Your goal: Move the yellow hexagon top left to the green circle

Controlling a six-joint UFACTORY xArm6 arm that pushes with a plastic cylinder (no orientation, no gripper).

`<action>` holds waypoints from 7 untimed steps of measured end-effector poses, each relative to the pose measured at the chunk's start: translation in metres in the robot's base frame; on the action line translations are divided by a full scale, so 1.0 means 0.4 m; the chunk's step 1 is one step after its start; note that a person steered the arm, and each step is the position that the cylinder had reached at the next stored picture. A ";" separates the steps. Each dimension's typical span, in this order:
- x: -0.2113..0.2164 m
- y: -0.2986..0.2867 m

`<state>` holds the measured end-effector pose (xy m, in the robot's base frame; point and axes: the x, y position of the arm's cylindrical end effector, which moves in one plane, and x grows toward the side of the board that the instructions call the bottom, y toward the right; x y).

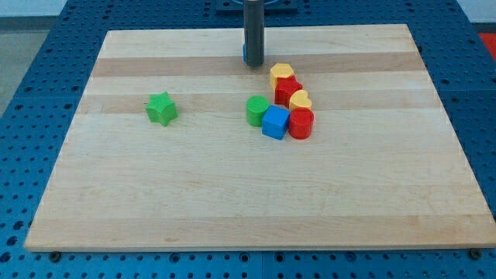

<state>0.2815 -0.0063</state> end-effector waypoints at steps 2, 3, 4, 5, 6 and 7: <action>-0.056 0.008; -0.018 0.094; 0.040 0.151; 0.061 0.152; 0.069 0.129; 0.122 0.123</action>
<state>0.3304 0.0430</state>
